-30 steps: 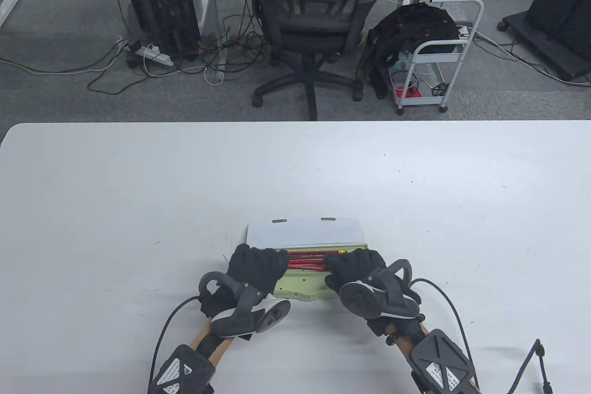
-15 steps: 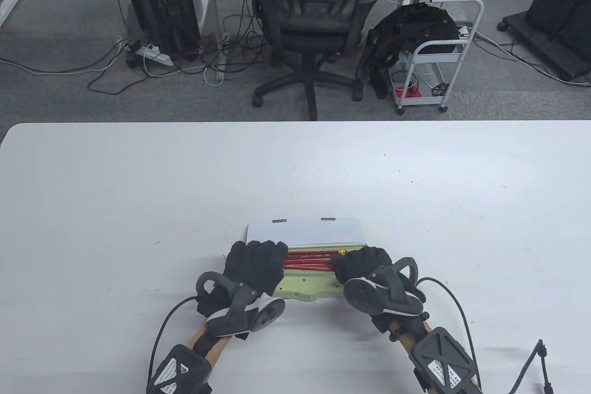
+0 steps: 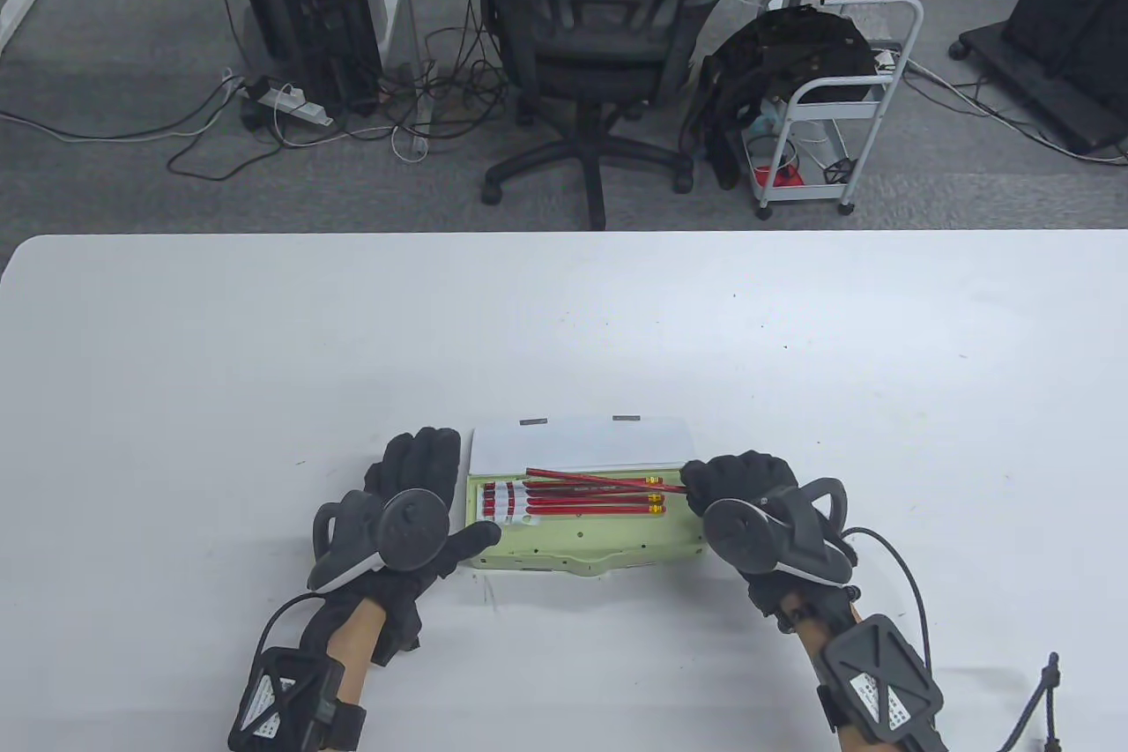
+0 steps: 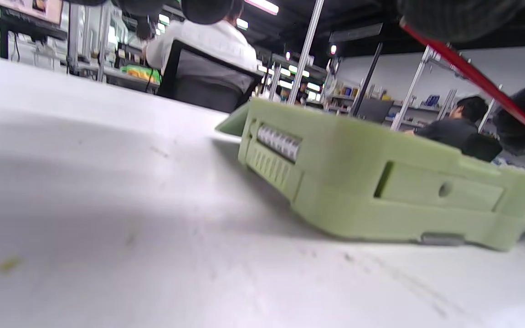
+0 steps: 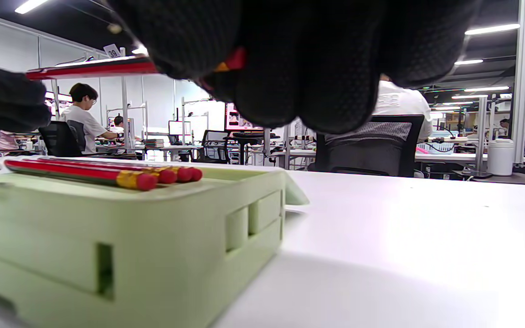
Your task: Organize multifunction pencil case
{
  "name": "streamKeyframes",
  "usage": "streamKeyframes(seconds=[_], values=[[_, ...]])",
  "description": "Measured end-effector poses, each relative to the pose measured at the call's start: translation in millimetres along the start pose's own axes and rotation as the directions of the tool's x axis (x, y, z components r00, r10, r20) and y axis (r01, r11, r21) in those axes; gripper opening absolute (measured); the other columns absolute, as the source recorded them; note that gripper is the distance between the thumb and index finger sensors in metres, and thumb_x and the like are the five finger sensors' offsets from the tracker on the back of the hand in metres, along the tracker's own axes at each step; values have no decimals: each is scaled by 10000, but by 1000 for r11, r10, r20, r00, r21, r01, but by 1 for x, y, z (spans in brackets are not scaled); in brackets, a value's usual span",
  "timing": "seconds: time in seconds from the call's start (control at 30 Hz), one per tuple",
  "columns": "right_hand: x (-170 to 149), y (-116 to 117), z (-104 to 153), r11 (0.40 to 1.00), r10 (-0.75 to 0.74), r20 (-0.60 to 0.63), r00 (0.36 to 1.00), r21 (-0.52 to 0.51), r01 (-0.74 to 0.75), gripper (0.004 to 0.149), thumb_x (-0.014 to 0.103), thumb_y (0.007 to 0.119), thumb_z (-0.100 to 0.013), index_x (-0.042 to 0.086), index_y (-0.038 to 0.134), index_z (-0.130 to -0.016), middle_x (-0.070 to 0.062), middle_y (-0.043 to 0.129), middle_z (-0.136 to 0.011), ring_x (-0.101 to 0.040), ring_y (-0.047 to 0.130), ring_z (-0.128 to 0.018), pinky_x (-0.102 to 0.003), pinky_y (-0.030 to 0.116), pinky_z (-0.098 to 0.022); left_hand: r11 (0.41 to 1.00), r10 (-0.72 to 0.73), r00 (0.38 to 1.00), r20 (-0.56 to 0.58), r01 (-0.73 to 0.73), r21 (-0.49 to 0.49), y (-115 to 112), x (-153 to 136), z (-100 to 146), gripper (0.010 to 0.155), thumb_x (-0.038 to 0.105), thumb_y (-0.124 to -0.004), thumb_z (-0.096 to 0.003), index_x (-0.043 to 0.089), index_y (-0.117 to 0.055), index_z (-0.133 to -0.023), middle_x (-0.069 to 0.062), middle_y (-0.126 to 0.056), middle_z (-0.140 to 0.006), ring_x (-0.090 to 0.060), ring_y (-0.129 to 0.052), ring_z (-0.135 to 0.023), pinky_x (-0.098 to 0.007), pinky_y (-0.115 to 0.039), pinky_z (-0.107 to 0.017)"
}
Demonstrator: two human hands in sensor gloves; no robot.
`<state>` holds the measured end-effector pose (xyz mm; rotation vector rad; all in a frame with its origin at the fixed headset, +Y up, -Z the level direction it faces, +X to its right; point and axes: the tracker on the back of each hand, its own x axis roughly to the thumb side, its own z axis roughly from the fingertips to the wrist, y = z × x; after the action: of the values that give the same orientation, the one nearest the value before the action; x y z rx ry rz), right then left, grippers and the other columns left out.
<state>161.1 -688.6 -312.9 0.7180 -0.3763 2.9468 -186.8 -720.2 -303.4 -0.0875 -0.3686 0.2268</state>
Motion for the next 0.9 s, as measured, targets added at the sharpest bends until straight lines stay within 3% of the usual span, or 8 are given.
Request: streamKeyframes(seconds=[0.1, 0.23, 0.9], values=[[-5, -1, 1, 1000, -15, -9, 1000, 9, 15, 418, 292, 748, -478, 172, 787, -877, -112, 896, -781, -361, 947, -687, -582, 785, -597, 995, -7, 1000, 1, 7, -95, -7, 0, -3, 1065, 683, -613, -434, 47, -179, -1170, -335, -287, -1246, -667, -331, -1085, -796, -418, -689], [-7, 1, 0, 1000, -10, -12, 1000, 30, 10, 417, 291, 752, -477, 173, 790, -876, -114, 896, -784, -363, 947, -689, -583, 785, -597, 989, -26, 1000, 8, 27, -145, -13, 1, -7, 1074, 684, -620, -424, 46, -181, -1169, -331, -282, -1247, -662, -321, -1087, -795, -411, -691], [1, 10, -2, 984, 66, 44, 997, 166, -72, 405, 305, 782, -467, 198, 834, -854, -134, 858, -840, -389, 910, -739, -599, 758, -621, 979, -12, 1000, -4, 11, -206, -24, 2, -11, 1048, 661, -626, -444, 13, -221, -1160, -334, -343, -1237, -653, -376, -1080, -785, -433, -688]])
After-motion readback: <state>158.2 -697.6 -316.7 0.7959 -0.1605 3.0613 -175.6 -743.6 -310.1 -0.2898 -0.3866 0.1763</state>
